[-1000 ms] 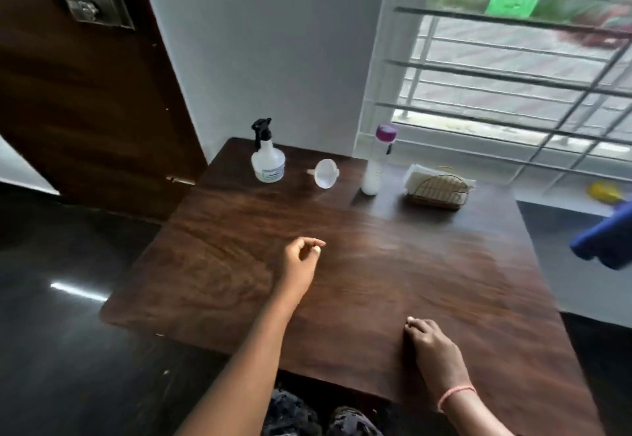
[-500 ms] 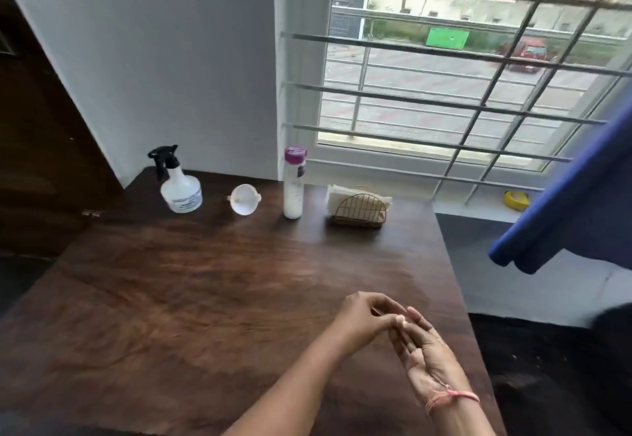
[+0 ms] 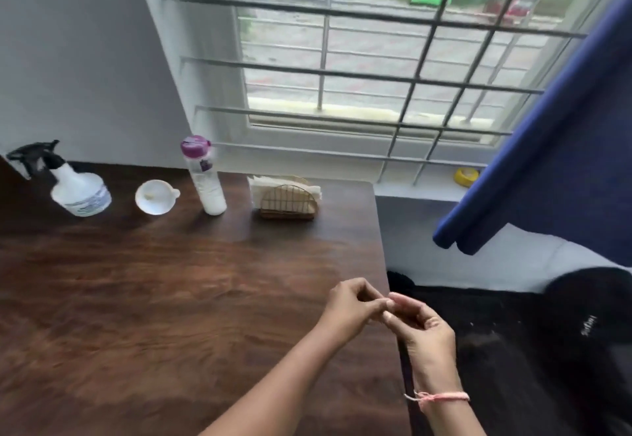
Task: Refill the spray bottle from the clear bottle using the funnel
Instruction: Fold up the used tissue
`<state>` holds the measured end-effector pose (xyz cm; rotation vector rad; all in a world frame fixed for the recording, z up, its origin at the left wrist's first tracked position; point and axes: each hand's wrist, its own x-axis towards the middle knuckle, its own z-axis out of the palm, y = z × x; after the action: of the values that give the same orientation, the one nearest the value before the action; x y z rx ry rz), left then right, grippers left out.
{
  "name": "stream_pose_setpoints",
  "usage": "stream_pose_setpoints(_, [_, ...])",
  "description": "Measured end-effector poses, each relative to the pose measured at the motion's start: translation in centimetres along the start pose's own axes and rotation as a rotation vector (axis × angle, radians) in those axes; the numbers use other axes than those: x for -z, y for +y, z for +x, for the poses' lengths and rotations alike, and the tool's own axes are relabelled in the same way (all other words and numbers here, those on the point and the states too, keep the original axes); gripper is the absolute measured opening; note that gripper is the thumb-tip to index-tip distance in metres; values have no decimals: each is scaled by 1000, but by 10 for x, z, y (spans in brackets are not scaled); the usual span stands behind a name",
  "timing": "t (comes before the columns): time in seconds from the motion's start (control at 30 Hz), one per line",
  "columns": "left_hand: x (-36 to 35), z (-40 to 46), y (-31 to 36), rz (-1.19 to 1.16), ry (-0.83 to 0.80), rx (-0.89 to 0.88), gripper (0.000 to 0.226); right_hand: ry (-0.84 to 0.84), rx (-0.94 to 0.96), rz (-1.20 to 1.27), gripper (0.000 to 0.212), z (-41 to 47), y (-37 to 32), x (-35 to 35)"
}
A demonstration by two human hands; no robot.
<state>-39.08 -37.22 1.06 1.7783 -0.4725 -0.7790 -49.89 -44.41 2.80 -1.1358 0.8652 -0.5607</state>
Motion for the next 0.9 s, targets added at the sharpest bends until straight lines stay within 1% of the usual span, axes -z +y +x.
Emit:
stream_pose_setpoints(0.07, [-26, 3, 0, -52, -9, 32, 22, 29, 9, -48, 21, 16, 0, 22])
stream_pose_setpoints(0.13, [-60, 10, 1, -113, -51, 76, 20, 70, -27, -79, 19, 40, 3, 51])
stream_pose_setpoints(0.23, [-107, 23, -6, -79, -87, 135, 15, 126, -92, -126, 13, 83, 9, 96])
stream_pose_setpoints(0.3, [-140, 36, -7, -10, -67, 173, 22, 143, -150, -144, 10, 119, 14, 126])
stream_pose_setpoints(0.37, [-158, 46, -8, 11, -42, 226, 28, 169, -217, -156, 6, 147, 25, 143])
stream_pose_setpoints(0.47, [-200, 83, -17, 29, -47, 333, 36, 186, -372, -169, 3, 199, 49, 173])
stream_pose_setpoints(0.5, [-211, 95, -23, 56, -49, 368, 38, 187, -436, -166, 5, 213, 58, 180])
stream_pose_setpoints(0.57, [-231, 119, -38, 146, -59, 449, 43, 200, -592, -152, 17, 238, 75, 193])
stream_pose_setpoints(0.63, [-247, 139, -56, 261, -81, 516, 49, 209, -707, -174, 28, 261, 91, 203])
stream_pose_setpoints(0.7, [-253, 157, -73, 387, -140, 551, 56, 196, -773, -193, 30, 279, 98, 205])
stream_pose_setpoints(0.73, [-257, 168, -83, 425, -160, 570, 58, 156, -789, -202, 28, 290, 101, 205])
stream_pose_setpoints(0.8, [-257, 187, -98, 462, -132, 597, 61, 107, -770, -265, 24, 311, 102, 192])
stream_pose_setpoints(0.9, [-249, 198, -93, 471, -87, 607, 63, 94, -713, -237, 29, 328, 98, 167])
